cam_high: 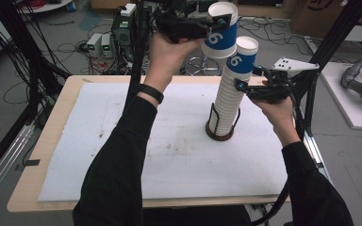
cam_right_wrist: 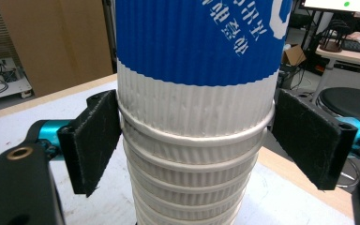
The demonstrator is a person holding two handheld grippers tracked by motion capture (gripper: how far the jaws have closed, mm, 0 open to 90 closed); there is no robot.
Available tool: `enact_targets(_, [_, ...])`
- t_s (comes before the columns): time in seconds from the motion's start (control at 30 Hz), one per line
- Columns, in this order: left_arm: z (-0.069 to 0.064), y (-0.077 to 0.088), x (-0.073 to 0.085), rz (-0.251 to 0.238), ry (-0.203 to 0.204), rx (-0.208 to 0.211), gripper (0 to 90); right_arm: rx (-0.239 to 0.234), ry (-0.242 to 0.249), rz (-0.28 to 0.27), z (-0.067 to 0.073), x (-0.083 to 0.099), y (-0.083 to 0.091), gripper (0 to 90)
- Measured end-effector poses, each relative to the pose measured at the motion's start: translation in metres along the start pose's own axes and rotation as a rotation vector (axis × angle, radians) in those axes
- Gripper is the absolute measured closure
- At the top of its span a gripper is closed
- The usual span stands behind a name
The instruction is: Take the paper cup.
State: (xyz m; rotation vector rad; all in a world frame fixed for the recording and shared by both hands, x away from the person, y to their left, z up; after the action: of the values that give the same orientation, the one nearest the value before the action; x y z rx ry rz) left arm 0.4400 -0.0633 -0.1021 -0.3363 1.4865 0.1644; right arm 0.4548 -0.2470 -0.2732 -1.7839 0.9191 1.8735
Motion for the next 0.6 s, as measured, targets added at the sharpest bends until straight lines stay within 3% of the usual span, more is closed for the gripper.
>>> enact_targets(0.6, [0.003,0.077,0.050,0.077,0.049,-0.046,30.5,0.007,0.007,-0.001,0.001,0.000,0.001,17.9])
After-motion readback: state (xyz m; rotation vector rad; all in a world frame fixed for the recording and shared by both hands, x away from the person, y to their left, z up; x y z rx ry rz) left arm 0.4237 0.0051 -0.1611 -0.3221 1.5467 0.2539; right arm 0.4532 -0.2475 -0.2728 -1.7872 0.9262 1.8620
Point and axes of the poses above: each handheld gripper's, and its own axes: y roughly backward along the jaws, x roughly out of its underside, z roughly to its left, the point moved 8 cm from there along -y, roughly forward along the jaws, and after that the axes turned 4 degrees about -z, right-handed, at the moved point
